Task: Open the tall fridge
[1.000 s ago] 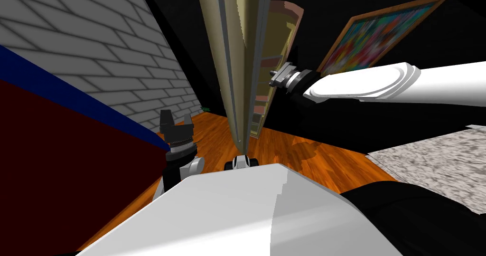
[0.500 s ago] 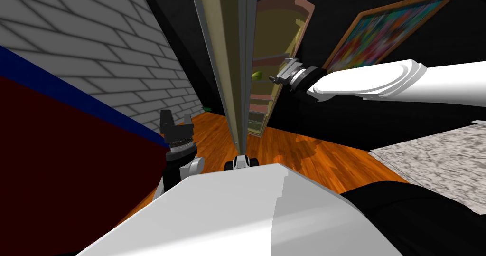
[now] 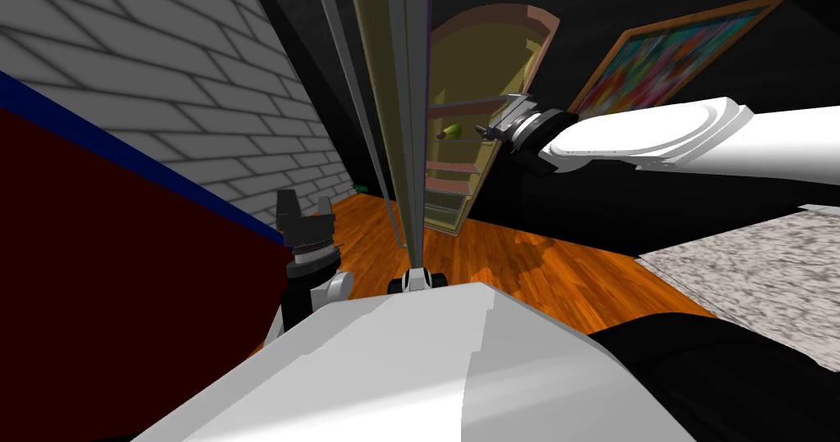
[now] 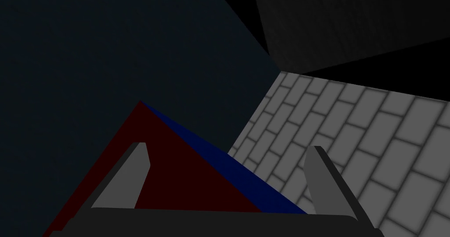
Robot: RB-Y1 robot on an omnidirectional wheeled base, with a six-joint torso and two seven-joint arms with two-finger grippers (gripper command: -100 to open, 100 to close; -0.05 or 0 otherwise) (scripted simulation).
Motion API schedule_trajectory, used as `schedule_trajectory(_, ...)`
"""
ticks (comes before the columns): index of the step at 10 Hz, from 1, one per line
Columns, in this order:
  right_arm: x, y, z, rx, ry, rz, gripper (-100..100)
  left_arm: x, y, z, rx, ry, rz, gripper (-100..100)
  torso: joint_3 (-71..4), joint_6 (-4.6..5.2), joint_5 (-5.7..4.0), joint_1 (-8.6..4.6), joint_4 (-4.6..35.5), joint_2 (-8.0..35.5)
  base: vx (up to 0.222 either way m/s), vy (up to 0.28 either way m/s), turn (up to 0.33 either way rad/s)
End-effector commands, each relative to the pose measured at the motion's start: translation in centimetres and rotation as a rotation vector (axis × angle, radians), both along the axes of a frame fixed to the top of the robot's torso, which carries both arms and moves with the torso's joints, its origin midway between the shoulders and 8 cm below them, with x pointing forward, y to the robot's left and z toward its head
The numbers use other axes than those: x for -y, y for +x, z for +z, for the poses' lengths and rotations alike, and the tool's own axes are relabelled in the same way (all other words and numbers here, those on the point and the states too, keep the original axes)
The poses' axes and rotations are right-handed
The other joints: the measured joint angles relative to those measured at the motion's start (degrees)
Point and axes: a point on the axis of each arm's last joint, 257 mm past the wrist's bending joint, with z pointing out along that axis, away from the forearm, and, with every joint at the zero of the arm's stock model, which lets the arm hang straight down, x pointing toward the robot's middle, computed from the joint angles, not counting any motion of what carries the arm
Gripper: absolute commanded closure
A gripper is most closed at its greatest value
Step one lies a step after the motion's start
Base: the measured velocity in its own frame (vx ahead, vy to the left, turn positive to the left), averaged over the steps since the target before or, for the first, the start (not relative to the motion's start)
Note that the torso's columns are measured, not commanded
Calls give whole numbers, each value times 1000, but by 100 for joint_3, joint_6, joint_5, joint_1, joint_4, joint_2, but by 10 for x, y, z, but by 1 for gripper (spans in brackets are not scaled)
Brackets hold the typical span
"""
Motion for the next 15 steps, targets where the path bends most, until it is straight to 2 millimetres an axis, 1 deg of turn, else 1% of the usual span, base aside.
schedule_trajectory(1,25,2,6,16,10,-52,-100,0,0,0,0,0,0,0,-5,0,0,4,-3,-8,-8,256,-20)
schedule_trajectory(4,57,3,15,35,24,-115,-100,0,0,0,0,0,0,0,0,1,-2,-5,0,-2,-4,222,-23)
schedule_trajectory(5,64,3,16,38,27,-127,-100,0,0,0,0,0,0,0,-1,0,1,8,-1,0,-48,229,-20)
schedule_trajectory(6,78,3,19,46,33,-154,-100,0,0,0,0,0,0,0,9,0,2,6,4,15,-46,259,-17)
schedule_trajectory(7,84,2,21,49,36,-167,-100,0,0,0,0,0,0,0,10,0,4,15,5,15,-26,236,-25)
schedule_trajectory(8,98,2,24,56,42,-194,-100,0,0,0,0,0,0,0,4,1,2,4,3,6,-10,229,-28)
schedule_trajectory(9,105,1,25,60,45,-207,-100,0,0,0,0,0,0,0,-2,0,-1,0,-1,-4,-15,228,-19)
schedule_trajectory(11,130,-1,29,71,57,-254,-100,0,0,0,0,0,0,0,-2,0,0,3,-1,-3,-16,238,-23)
schedule_trajectory(12,138,-2,30,75,61,-270,-100,0,0,0,0,0,0,0,2,-1,3,10,0,4,-31,232,-19)
schedule_trajectory(13,131,1,30,72,58,-258,-100,0,0,0,0,0,0,0,5,0,2,5,3,8,-11,103,-10)
schedule_trajectory(14,130,3,43,73,54,-254,-100,0,0,0,0,0,0,0,2,1,-9,-34,1,3,56,35,-45)
schedule_trajectory(15,128,4,50,73,51,-250,-100,0,0,0,0,0,0,0,-9,3,-16,-44,-4,-16,109,32,-48)
